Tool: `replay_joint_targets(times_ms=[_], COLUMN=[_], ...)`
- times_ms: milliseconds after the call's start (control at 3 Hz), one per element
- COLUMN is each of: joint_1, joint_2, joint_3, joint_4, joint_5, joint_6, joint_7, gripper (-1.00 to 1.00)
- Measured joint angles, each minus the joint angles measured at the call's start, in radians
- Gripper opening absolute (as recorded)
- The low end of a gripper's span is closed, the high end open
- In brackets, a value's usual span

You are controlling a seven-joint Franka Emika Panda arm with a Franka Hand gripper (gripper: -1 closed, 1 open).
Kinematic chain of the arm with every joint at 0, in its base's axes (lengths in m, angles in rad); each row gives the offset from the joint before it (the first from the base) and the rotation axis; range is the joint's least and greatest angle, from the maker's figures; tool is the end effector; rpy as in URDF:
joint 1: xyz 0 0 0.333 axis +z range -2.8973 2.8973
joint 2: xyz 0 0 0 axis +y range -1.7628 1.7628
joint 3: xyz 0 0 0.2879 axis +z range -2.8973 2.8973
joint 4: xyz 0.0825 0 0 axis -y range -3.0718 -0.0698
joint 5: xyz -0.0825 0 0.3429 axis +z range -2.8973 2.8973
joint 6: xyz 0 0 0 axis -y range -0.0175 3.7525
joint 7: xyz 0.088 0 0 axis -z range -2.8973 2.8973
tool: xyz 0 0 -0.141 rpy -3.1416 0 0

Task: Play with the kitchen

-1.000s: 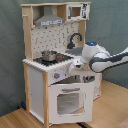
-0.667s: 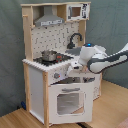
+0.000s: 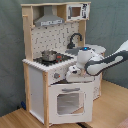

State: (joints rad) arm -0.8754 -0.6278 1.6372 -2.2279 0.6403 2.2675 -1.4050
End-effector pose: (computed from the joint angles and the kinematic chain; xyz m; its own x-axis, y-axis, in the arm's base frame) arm 0.3459 0.3674 0.3070 -0.2107 0.9745 -0.0770 0.9631 0.2204 0.1542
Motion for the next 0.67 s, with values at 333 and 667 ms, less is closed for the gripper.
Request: replay_joint_targets(times_ms=[333,667], joint_1=[0.0,-0.002], joint_2=[0.0,0.0], joint_3=[0.001,0.01], joint_4=[0.001,0.001], joint_5=[0.002,0.018], joint_6=[0.0,0.0], joint_7=[0.0,0.002], gripper=[-1.0,-1.0])
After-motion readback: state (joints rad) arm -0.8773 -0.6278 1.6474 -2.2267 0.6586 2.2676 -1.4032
